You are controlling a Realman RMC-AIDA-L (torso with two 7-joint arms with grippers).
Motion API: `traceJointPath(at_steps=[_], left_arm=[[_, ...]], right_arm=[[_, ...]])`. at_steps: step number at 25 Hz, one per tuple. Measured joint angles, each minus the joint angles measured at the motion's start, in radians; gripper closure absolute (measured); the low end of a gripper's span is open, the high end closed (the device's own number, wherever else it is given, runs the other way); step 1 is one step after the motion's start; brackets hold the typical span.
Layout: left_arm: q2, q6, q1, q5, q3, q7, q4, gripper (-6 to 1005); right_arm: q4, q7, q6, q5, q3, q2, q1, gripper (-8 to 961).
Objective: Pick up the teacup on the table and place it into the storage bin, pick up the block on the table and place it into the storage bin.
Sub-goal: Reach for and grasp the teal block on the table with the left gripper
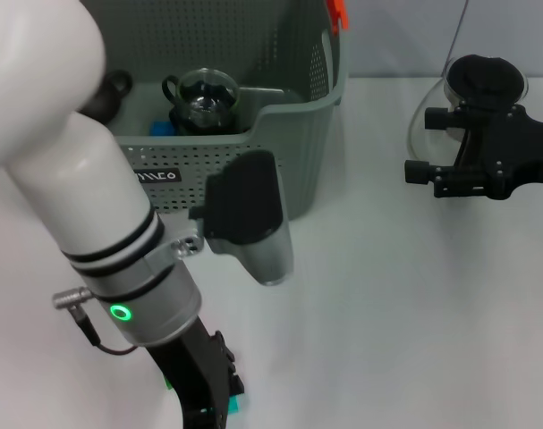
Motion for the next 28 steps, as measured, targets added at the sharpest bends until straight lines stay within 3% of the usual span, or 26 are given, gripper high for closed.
traceJointPath(at_steps=[4, 13, 28], left_arm=[[0.004, 0.022, 0.004, 0.039, -0.025, -0.009, 0.007, 58], [0.0, -0.028, 0.016, 0.13, 0.01, -0.011, -0.056, 65], [-0.002, -0.062, 0.012, 0.158, 0.011, -0.025, -0.119, 76]], right_arm=[[0.0, -0.001, 0.0, 0.0, 0.003, 0.0, -0.001, 26], [0.0, -0.011, 0.006, 0.0, 0.005, 0.0, 0.0, 26], [0.0, -0.011, 0.002, 0.0, 0.009, 0.003, -0.002, 27]])
